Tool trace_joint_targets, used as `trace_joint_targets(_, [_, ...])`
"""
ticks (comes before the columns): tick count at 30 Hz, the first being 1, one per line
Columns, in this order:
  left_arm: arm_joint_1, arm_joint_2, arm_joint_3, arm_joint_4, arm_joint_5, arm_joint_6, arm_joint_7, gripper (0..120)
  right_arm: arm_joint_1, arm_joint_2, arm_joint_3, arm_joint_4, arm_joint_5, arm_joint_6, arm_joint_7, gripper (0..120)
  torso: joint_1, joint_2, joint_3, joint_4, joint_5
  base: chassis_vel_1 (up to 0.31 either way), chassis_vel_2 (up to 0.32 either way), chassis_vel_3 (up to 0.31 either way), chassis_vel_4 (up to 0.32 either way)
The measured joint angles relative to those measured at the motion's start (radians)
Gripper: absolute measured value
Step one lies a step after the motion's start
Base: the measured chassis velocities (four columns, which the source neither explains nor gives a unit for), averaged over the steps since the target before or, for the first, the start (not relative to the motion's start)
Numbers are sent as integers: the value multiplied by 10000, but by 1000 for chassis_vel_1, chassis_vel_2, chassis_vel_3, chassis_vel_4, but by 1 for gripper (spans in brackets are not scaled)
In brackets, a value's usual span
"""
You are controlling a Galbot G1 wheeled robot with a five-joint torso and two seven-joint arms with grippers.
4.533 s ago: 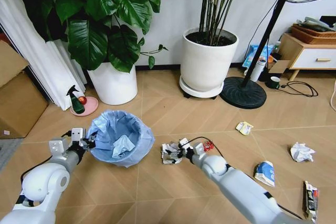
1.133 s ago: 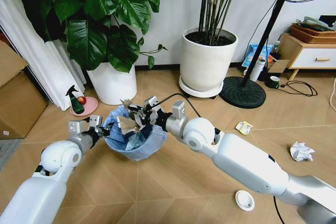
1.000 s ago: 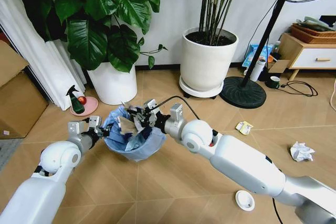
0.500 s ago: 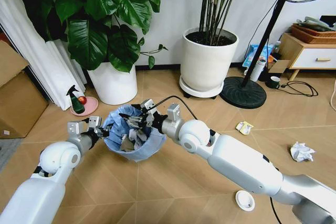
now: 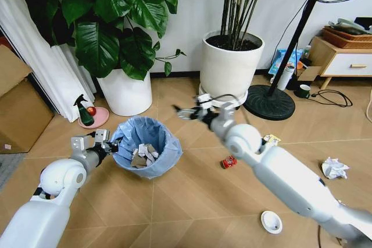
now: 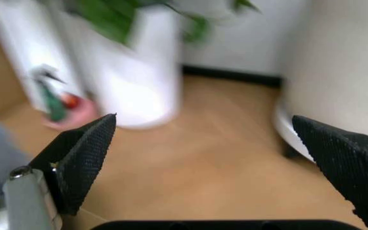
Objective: Pick up the trash bin and place the garbage on the floor into it.
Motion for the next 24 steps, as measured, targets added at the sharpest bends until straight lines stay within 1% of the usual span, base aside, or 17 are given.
trace_joint_targets(2, [69,-8,-34,-74,34,-12,8,0,-657,-94,606,-659,-541,112,-57,100,-1,1,-3,3,-6,0,0,0,0])
trace_joint_targets(3, [95,-14,-39,-96,42,-22,8,0,-941,-119,737,-947,-738,191,-117,100,-1,0,-3,-1,-7,0,0,0,0])
trace_joint_targets(4, [123,-19,-42,-121,49,-25,8,0,-1165,-125,817,-1184,-876,249,-180,100,0,-1,1,-4,3,0,0,0,0])
trace_joint_targets(5, [123,-19,-42,-121,49,-25,8,0,-1165,-125,817,-1184,-876,249,-180,100,0,-1,1,-4,3,0,0,0,0])
trace_joint_targets(6, [162,-28,-42,-155,59,-26,8,0,-1422,-132,906,-1443,-1023,331,-282,100,0,0,1,0,9,0,0,0,0])
trace_joint_targets(7, [211,-49,-44,-211,81,-34,8,0,-1735,-146,981,-1788,-1237,417,-488,100,-1,0,-2,-5,-5,0,0,0,0])
trace_joint_targets(9, [289,-76,-44,-275,105,-36,5,0,-2014,-76,999,-2331,-1636,516,-829,100,-1,0,-1,-2,2,0,0,0,0])
trace_joint_targets(10, [289,-76,-44,-275,105,-36,5,0,-2014,-76,999,-2331,-1636,516,-829,100,-1,0,-1,-2,2,0,0,0,0])
trace_joint_targets(12, [331,-79,-44,-334,110,-38,0,0,-2049,113,963,-2979,-1975,726,-1084,100,-1,0,-1,0,-8,0,0,0,0])
trace_joint_targets(13, [331,-79,-44,-334,110,-38,0,0,-2049,113,963,-2979,-1975,726,-1084,100,-1,0,-1,0,-8,0,0,0,0])
trace_joint_targets(14, [341,-74,-44,-347,110,-38,-6,0,-2017,246,927,-3328,-2167,848,-1237,100,-1,0,0,0,-8,0,0,0,0])
trace_joint_targets(15, [356,-52,-44,-385,110,-40,-10,0,-1903,481,880,-3966,-2503,1056,-1502,100,-1,0,-1,2,3,0,0,0,0])
trace_joint_targets(17, [367,-39,-44,-396,109,-40,-10,0,-1856,573,863,-4203,-2612,1125,-1623,100,-1,0,-1,2,2,0,0,0,0])
trace_joint_targets(18, [394,-20,-48,-406,106,-40,-11,0,-1795,701,822,-4566,-2743,1185,-1802,100,-1,0,0,3,-7,0,0,0,0])
trace_joint_targets(20, [442,13,-64,-413,104,-52,-11,0,-1723,932,729,-5190,-3007,1288,-2126,100,-1,0,-1,2,-1,0,0,0,0])
trace_joint_targets(21, [442,13,-64,-413,104,-52,-11,0,-1723,932,729,-5190,-3007,1288,-2126,100,-1,0,-1,2,-1,0,0,0,0])
trace_joint_targets(24, [465,12,-67,-411,110,-70,-7,0,-1650,1292,674,-5918,-3433,1501,-2460,100,-1,0,-1,1,-4,0,0,0,0])
